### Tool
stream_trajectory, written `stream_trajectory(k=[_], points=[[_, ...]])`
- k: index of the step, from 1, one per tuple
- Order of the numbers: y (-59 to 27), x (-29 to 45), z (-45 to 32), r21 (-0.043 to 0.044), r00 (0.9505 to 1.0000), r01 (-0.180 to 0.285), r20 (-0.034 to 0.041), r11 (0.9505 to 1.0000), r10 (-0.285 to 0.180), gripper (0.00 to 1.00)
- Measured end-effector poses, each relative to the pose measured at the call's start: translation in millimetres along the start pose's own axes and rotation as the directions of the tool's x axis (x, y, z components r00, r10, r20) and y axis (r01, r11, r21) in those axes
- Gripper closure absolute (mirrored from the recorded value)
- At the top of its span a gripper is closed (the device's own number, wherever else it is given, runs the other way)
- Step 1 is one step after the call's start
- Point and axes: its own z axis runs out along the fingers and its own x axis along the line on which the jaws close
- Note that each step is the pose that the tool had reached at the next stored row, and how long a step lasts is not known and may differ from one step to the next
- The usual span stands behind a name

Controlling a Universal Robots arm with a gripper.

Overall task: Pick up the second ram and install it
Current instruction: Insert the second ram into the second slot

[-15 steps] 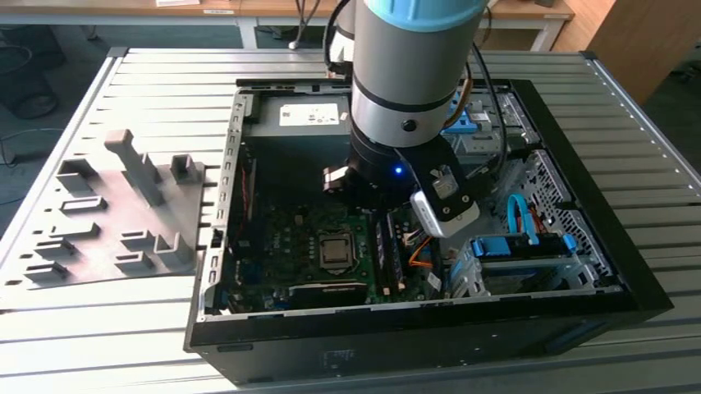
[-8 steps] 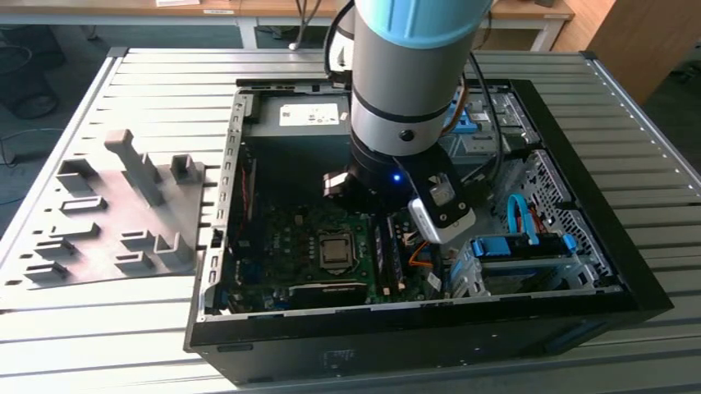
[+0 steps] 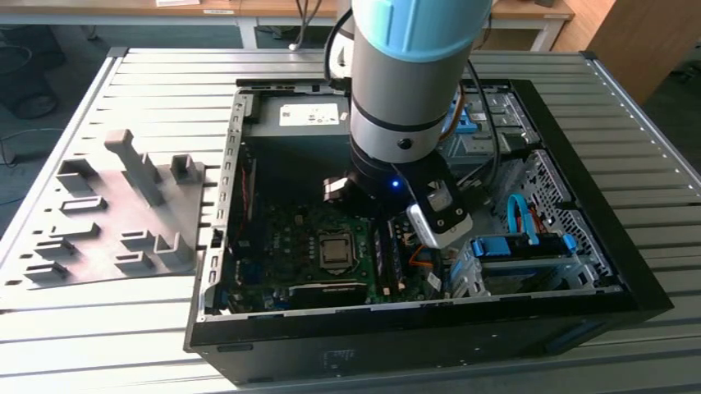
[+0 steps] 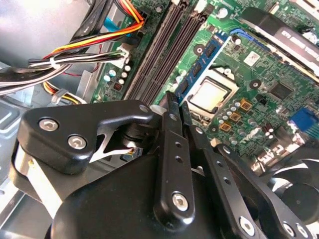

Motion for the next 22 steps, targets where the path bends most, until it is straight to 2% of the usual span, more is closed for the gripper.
stream_trajectory(k=[22], points=[[-2.7, 0.6, 23.4, -0.0001, 1.0000, 0.000, 0.0000, 1.0000, 0.000, 0.86]])
